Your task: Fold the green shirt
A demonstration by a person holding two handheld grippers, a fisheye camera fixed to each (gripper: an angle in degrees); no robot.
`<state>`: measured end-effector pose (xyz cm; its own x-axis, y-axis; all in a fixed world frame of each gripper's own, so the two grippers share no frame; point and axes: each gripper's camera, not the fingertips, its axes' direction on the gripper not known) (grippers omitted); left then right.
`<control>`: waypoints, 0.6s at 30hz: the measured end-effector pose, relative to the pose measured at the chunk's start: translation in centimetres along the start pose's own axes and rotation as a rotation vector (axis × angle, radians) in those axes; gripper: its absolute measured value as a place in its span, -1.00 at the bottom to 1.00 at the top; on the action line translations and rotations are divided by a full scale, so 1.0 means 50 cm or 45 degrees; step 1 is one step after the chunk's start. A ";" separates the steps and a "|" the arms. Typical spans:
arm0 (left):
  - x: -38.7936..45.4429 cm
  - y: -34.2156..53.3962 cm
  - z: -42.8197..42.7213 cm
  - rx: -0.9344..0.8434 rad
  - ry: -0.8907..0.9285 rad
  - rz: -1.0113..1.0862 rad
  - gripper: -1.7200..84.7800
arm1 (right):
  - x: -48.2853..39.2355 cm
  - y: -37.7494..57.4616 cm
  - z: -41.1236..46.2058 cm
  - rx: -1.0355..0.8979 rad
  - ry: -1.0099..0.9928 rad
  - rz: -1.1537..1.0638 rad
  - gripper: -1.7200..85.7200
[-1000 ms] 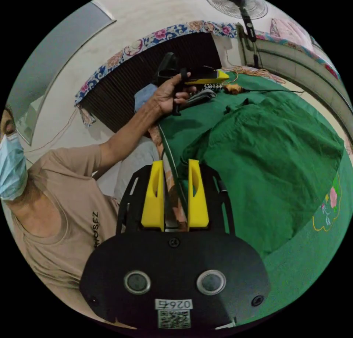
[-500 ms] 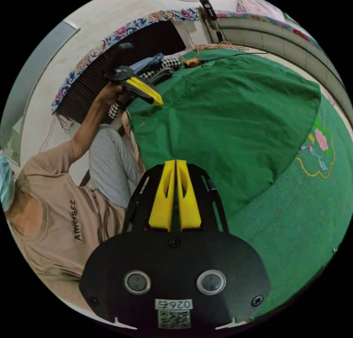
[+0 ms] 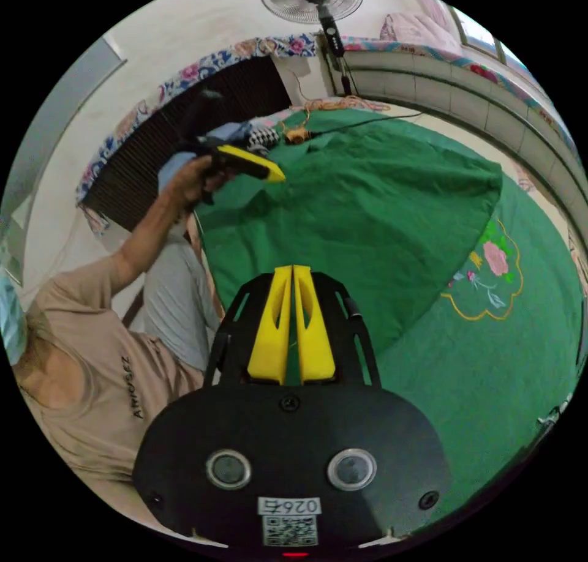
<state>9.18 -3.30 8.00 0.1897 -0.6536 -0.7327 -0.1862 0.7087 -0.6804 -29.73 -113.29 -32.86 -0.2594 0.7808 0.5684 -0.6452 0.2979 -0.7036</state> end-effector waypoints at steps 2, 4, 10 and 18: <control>-0.006 -0.016 0.029 -0.027 -0.039 -0.060 -0.98 | 0.052 -0.053 -0.022 0.130 -0.172 0.032 -0.98; -0.007 -0.021 0.035 0.044 -0.099 -0.125 -0.98 | 0.089 -0.101 -0.025 0.182 -0.198 0.053 -0.98; 0.005 0.003 0.050 0.094 -0.153 -0.162 -0.98 | 0.215 -0.283 0.020 0.234 -0.055 0.150 -0.98; 0.050 0.044 0.153 -0.121 -0.342 0.098 -0.98 | 0.407 -0.454 0.169 -0.083 0.048 0.397 -0.98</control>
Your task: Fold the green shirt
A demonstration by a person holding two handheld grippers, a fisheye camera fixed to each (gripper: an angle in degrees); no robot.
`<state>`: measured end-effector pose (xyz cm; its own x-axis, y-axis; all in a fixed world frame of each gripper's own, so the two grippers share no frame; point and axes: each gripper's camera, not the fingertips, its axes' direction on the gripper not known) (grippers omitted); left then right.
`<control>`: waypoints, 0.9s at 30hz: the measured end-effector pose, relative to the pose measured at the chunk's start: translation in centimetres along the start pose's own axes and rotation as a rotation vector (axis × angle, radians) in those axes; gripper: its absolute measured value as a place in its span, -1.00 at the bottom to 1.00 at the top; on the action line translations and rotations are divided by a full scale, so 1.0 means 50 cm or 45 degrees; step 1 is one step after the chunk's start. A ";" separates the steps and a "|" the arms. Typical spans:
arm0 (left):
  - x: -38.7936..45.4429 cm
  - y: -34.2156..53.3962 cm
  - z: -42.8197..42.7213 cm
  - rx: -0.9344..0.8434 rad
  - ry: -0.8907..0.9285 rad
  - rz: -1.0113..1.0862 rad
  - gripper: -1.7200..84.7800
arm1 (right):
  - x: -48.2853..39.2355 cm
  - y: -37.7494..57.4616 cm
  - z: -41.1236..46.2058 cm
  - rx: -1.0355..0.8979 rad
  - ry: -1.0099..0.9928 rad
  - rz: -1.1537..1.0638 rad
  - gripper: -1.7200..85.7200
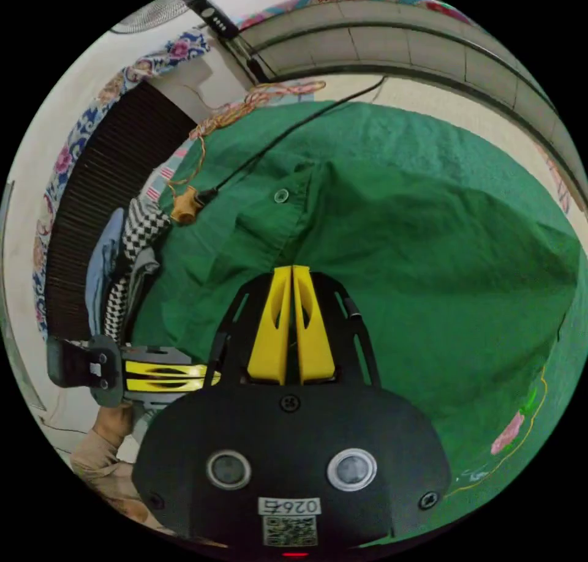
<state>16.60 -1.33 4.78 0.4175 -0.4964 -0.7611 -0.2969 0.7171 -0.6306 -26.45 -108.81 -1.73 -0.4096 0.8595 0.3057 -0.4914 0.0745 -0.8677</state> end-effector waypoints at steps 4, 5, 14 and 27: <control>0.059 0.034 -0.019 0.011 -0.112 0.058 -0.98 | 0.042 0.046 -0.111 0.190 0.045 0.078 -0.98; 0.070 0.039 -0.029 0.030 -0.110 0.072 -0.98 | 0.034 0.083 -0.155 0.232 0.031 -0.009 -0.98; 0.322 0.173 -0.165 0.502 -0.178 0.396 -0.98 | 0.009 0.549 -0.370 0.192 0.043 -0.175 -0.98; 0.556 0.378 -0.003 -0.044 -0.449 0.551 -0.97 | 0.153 0.835 -0.530 0.160 0.042 0.192 -0.96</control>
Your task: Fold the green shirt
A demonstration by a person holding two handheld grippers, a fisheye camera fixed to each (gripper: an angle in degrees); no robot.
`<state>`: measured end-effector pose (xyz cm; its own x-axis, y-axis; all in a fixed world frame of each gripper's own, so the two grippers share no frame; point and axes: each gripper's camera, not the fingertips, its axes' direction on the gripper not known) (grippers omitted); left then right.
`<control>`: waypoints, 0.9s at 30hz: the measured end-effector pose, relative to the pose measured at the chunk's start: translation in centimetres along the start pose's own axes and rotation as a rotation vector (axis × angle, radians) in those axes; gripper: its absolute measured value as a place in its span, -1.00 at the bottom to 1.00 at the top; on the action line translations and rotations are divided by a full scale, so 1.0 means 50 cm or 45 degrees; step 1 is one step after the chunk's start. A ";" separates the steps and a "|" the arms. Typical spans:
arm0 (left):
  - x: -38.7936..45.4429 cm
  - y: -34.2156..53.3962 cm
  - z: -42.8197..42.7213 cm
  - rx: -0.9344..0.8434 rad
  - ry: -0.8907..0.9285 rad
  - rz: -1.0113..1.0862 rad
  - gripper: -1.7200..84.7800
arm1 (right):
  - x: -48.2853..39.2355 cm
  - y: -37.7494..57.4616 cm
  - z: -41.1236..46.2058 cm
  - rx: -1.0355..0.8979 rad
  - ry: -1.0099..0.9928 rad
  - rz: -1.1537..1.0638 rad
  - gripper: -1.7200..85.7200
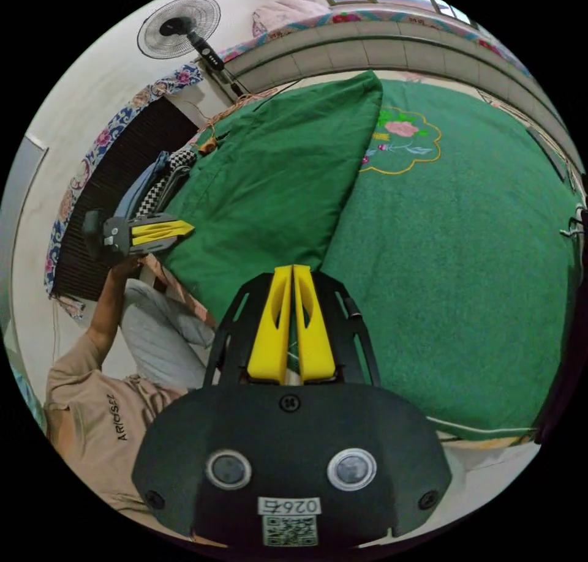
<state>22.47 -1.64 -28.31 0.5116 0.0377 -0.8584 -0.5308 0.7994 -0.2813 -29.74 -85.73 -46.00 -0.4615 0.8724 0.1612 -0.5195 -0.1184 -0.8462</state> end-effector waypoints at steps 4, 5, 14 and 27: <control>0.084 0.060 -0.118 0.437 0.028 -0.128 -0.95 | 0.039 0.068 -0.061 0.008 -0.294 0.086 -0.84; 0.097 0.068 -0.129 0.494 0.023 -0.149 -0.95 | 0.050 0.088 -0.070 -0.007 -0.385 0.106 -0.82; 0.297 0.051 -0.134 0.669 -0.005 0.057 -0.74 | 0.071 0.191 -0.185 0.003 -0.338 0.184 -0.67; 0.441 -0.002 -0.075 0.526 -0.032 0.255 -0.60 | 0.047 0.300 -0.282 0.020 -0.650 0.238 -0.80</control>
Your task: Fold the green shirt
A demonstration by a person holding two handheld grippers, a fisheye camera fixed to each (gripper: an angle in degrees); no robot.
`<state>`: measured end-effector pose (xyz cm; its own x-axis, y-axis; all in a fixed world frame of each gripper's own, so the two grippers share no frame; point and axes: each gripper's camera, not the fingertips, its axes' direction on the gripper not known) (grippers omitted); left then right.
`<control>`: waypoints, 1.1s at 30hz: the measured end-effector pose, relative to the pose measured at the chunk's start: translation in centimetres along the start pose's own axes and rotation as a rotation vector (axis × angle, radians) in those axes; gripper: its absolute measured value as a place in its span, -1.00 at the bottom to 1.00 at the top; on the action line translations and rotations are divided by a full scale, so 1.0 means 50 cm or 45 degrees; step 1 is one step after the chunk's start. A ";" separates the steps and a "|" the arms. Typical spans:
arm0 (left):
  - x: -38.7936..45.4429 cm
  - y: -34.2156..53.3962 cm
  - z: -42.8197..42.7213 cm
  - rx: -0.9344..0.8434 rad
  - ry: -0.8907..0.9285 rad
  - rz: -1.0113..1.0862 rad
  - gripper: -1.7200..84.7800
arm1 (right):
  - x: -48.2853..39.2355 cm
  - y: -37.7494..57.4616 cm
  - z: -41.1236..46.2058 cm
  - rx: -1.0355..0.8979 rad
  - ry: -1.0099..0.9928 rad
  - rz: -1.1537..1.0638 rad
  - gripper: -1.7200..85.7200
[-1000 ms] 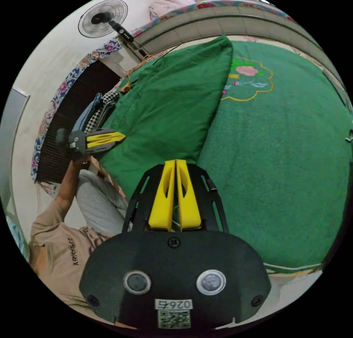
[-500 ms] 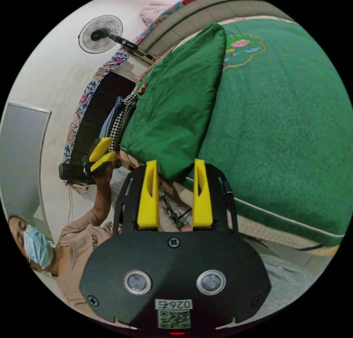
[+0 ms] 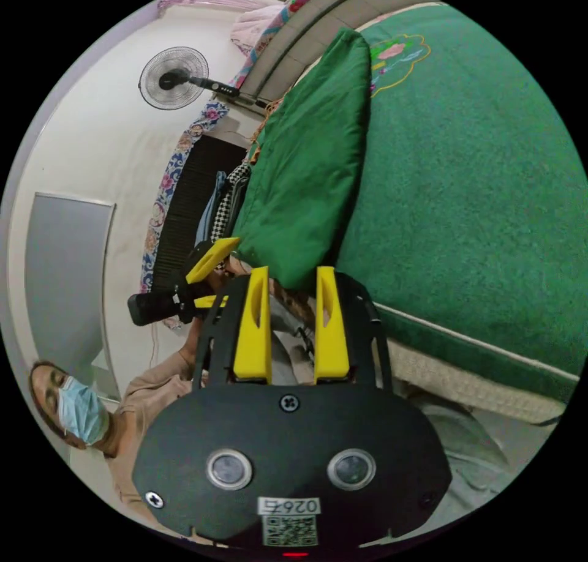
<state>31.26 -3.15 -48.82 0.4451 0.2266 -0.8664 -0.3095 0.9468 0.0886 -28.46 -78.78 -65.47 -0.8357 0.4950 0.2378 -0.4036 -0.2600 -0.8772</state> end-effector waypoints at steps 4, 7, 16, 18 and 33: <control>0.036 -0.007 0.035 -0.100 -0.043 0.088 -0.58 | -0.024 0.039 -0.014 0.027 -0.256 0.009 -0.96; 0.058 -0.015 0.060 -0.182 -0.153 0.133 -0.62 | -0.052 0.067 -0.026 0.077 -0.387 0.002 -0.97; 0.031 -0.038 0.096 -0.306 -0.402 0.056 -0.94 | -0.233 0.137 0.017 0.064 -0.246 -0.154 -0.97; 0.005 -0.035 0.092 -0.297 -0.345 -0.008 -0.96 | -0.288 0.160 0.020 0.095 -0.163 -0.249 -0.94; -0.196 0.040 0.057 -0.031 0.167 -0.416 -0.96 | -0.657 0.357 0.328 -0.131 1.131 -1.423 -0.58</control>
<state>28.69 -2.84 -38.74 0.4128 -0.1201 -0.9029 -0.1894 0.9583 -0.2141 -14.33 -113.28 -82.10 0.4187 0.7512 0.5103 -0.6219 0.6466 -0.4416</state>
